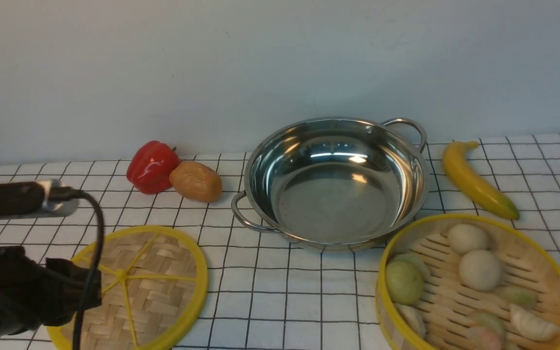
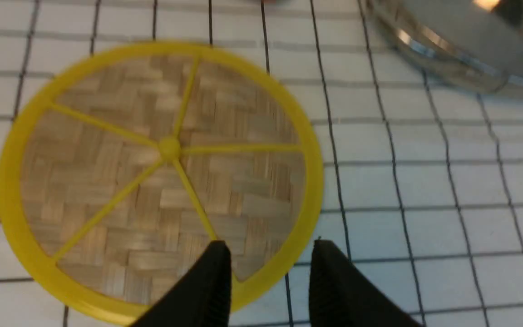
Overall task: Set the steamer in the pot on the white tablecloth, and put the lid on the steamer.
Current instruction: 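Reach for and grasp the rim of the bamboo steamer holding the buns with the right gripper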
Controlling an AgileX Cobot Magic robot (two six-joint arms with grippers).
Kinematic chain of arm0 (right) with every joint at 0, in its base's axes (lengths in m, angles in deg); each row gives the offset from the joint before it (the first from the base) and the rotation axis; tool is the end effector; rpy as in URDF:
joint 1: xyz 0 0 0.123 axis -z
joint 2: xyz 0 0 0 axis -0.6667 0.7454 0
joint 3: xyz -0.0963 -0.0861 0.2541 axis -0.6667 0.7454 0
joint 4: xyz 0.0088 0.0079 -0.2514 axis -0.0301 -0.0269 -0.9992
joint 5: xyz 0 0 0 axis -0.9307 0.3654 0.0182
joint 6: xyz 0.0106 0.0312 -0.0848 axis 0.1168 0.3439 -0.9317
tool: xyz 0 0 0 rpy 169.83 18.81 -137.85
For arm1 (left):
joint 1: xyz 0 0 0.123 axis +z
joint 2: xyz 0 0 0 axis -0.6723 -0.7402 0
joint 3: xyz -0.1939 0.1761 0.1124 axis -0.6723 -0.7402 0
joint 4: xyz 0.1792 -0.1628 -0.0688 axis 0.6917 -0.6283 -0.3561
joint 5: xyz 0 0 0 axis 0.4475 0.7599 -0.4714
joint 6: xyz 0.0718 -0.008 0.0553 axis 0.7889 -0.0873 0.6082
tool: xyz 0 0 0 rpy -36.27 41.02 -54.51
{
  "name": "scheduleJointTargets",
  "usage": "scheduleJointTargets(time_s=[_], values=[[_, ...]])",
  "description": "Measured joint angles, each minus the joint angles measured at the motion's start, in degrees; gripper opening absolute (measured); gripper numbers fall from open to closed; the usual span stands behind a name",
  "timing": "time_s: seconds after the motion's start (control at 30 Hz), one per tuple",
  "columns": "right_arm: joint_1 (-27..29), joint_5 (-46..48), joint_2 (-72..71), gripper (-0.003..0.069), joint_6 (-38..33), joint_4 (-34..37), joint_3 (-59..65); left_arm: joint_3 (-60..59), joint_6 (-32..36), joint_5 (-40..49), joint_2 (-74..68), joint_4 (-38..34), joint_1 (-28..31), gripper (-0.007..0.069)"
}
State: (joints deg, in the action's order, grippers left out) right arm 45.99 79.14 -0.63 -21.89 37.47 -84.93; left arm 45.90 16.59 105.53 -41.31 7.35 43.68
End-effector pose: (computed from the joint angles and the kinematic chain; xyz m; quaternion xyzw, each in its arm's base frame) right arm 0.1622 0.0022 0.2885 0.0901 0.9636 0.0841 0.2373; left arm 0.1790 -0.0175 0.2614 0.0307 0.9392 -0.1096 0.3240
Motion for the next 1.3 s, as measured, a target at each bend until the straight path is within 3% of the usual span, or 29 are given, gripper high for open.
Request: scheduleJointTargets(time_s=[0.3,1.1,1.2,1.3], values=[[0.0,-5.3,17.3,0.024,0.5,-1.2,-0.1,6.1,0.2,3.6,-14.5,3.8,0.0,0.0243],[0.0,-12.8,33.3,0.024,-4.6,6.2,-0.1,6.1,0.2,2.1,-15.3,5.4,0.0,0.0243],[0.0,-13.7,34.2,0.0214,-4.6,6.2,-0.1,6.1,0.2,2.1,-15.3,5.4,0.0,0.0243],[0.0,-14.1,34.5,0.0125,-4.4,5.7,-0.1,6.1,0.2,2.1,-15.3,5.4,0.0,0.0243]])
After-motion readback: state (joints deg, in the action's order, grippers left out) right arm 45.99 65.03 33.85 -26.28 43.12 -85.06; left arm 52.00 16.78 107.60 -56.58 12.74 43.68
